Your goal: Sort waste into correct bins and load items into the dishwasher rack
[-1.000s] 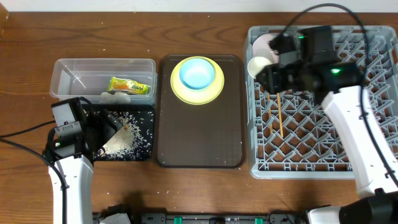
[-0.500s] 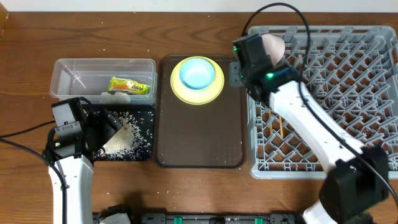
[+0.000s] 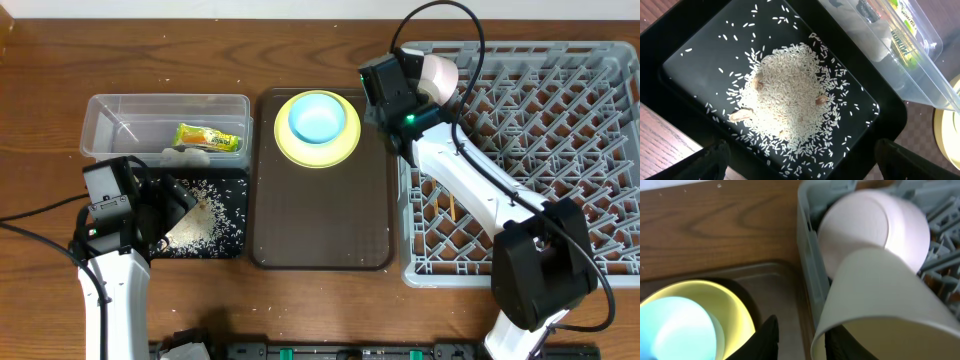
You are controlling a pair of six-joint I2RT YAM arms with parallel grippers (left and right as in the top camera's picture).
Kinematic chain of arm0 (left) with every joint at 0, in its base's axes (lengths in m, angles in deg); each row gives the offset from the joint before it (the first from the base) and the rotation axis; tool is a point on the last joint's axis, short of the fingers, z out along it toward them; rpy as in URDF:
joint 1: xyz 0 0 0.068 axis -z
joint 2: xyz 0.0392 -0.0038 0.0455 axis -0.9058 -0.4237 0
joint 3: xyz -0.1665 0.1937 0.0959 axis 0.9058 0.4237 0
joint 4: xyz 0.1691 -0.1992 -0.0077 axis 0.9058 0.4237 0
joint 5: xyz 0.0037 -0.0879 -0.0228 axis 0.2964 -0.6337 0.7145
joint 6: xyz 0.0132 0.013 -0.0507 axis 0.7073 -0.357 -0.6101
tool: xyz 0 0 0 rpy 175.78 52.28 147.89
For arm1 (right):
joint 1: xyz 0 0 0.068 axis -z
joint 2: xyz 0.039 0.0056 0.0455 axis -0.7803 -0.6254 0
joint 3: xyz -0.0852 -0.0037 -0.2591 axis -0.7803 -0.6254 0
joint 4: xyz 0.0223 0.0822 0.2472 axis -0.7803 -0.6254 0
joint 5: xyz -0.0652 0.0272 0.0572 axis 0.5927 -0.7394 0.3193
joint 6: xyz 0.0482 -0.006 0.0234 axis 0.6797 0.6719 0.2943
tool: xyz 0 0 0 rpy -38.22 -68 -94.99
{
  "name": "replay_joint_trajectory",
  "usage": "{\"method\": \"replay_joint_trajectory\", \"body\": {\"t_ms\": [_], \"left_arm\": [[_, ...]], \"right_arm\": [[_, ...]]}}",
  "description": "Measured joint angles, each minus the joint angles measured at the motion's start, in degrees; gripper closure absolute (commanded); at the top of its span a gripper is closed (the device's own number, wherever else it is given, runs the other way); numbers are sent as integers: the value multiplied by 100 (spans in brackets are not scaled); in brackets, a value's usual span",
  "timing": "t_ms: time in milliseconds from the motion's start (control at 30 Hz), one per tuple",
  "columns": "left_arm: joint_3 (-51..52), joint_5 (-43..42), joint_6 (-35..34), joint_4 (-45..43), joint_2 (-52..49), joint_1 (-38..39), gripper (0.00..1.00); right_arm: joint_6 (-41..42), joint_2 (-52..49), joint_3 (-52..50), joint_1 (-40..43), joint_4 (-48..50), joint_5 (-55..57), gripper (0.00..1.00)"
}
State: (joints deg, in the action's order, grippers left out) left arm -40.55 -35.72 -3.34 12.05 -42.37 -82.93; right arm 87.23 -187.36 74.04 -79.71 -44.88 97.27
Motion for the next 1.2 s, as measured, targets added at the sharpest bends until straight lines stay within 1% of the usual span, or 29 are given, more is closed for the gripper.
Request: {"method": "replay_joint_trajectory", "body": {"t_ms": [133, 200, 367, 600, 833, 1000, 1200], "left_arm": [[0, 2, 0, 0, 0, 0, 5], [0, 0, 0, 0, 0, 0, 5], [0, 0, 0, 0, 0, 0, 5], [0, 0, 0, 0, 0, 0, 5], [0, 0, 0, 0, 0, 0, 5], [0, 0, 0, 0, 0, 0, 5], [0, 0, -2, 0, 0, 0, 5]], "right_arm": [[-133, 0, 0, 0, 4, 24, 83], [-188, 0, 0, 0, -7, 26, 84], [-306, 0, 0, 0, -72, 55, 82], [-343, 0, 0, 2, -192, 125, 81], [-369, 0, -2, 7, -238, 262, 86], [-396, 0, -2, 7, -577, 673, 88], [-415, 74, -22, 13, -1082, 1099, 87]]}}
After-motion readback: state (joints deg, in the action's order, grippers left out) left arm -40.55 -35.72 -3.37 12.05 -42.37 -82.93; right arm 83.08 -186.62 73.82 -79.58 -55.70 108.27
